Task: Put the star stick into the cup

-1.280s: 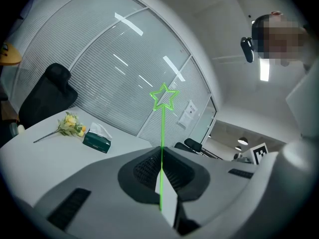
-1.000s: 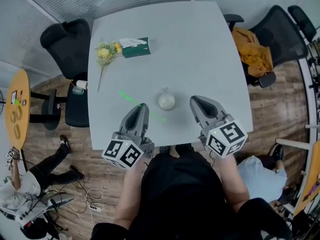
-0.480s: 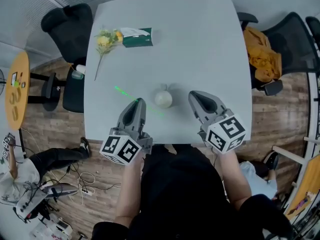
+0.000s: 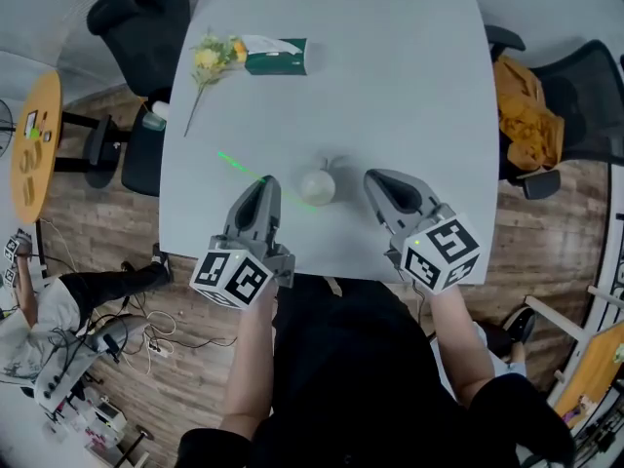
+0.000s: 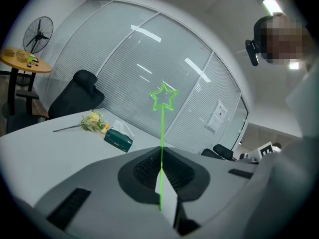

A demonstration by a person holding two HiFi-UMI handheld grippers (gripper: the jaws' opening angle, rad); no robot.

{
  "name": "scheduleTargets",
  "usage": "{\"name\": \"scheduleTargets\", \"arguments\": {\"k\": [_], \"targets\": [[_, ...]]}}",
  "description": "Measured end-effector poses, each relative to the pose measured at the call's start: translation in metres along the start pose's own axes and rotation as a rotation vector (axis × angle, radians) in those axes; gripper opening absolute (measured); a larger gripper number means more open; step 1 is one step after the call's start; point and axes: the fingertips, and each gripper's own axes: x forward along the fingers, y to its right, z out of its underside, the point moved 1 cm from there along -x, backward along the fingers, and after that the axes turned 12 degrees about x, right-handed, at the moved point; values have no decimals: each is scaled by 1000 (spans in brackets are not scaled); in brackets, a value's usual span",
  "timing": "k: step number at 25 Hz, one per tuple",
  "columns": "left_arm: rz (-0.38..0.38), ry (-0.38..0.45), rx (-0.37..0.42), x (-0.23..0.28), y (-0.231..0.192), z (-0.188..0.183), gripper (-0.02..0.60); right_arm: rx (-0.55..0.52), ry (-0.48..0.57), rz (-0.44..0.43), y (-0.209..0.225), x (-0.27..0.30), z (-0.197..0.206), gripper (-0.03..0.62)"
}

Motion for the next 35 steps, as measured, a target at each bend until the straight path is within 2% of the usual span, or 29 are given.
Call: {"name": "scheduleTargets", "arguments": {"k": [9,22,35], "targets": [[-8,-20,-7,9,-3,15,3,9,-37,-16,3,8,11,9],[4,-38,-24,32,-18,33,3,25,-63,12,14,17,19,9],[22,-90,-47,50,-27,56,3,46,-80,36,19,23,24,9]]}}
